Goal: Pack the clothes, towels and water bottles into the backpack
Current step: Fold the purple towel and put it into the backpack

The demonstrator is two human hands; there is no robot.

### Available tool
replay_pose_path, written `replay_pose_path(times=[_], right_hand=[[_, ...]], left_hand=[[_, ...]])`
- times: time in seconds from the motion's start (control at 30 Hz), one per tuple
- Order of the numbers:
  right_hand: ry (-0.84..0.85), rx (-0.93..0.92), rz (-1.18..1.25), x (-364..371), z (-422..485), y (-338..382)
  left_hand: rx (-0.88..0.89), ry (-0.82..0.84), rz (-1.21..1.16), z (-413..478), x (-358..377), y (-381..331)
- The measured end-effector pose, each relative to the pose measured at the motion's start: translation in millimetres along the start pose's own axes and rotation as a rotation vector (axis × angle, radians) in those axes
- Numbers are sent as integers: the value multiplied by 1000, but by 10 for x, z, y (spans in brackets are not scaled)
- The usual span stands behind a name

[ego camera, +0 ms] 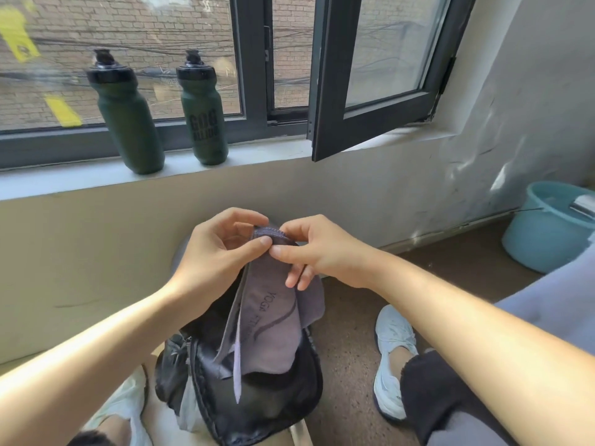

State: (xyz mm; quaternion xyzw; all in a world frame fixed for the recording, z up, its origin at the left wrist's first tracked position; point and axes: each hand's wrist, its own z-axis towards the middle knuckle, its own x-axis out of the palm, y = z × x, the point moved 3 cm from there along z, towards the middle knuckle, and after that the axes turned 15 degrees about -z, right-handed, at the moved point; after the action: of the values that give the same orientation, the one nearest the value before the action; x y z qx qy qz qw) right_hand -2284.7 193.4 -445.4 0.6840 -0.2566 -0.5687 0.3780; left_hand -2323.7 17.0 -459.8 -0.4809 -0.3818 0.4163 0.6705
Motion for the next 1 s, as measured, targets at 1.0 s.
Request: replay_pose_path(times=[1.0], right_hand=[[-663, -209, 53, -617, -89, -14]], left_hand=[[34, 265, 944, 45, -85, 1061]])
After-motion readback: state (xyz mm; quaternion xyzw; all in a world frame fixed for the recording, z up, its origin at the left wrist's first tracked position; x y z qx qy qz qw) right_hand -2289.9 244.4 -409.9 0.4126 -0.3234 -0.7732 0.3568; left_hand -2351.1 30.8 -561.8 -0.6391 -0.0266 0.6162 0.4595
